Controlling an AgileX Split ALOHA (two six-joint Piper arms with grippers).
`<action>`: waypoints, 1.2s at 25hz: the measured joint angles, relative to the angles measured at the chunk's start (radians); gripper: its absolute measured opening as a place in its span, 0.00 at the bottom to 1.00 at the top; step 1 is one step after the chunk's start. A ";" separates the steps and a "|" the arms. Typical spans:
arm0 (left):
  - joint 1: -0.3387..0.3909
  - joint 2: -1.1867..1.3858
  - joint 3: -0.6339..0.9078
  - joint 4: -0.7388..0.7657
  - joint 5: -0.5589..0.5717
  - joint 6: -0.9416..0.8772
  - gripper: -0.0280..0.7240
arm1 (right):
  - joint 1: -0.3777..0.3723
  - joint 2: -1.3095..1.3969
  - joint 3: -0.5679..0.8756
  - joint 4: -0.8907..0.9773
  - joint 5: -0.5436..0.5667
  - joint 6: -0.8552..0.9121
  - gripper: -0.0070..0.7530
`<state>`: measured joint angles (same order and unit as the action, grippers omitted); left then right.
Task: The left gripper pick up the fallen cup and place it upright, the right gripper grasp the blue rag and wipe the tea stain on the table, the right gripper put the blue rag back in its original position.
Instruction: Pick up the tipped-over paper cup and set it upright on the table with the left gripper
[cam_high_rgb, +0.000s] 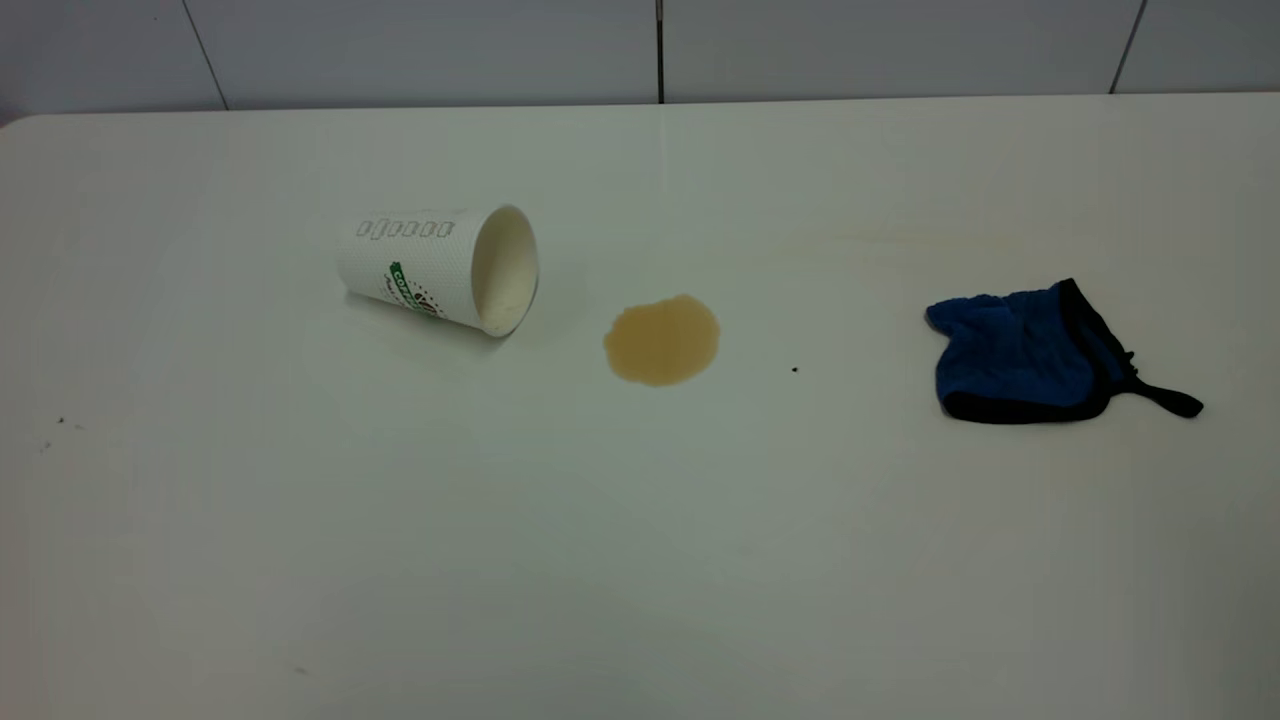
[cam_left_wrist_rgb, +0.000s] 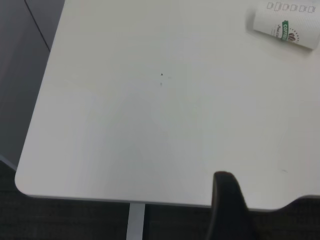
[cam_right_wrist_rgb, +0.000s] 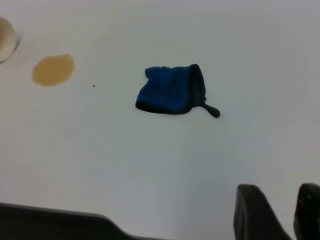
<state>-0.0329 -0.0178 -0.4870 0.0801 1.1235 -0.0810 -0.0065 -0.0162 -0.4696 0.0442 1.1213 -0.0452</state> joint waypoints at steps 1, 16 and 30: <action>0.000 0.000 0.000 -0.004 0.000 0.000 0.66 | 0.000 0.000 0.000 0.000 0.000 0.000 0.32; 0.000 0.369 -0.174 -0.044 -0.232 0.143 0.66 | 0.000 0.000 0.000 0.000 0.000 0.000 0.32; -0.043 1.147 -0.446 -0.057 -0.449 0.205 0.64 | 0.000 0.000 0.000 0.000 0.000 0.000 0.32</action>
<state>-0.0755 1.1292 -0.9332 0.0230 0.6742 0.1237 -0.0065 -0.0162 -0.4696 0.0442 1.1213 -0.0452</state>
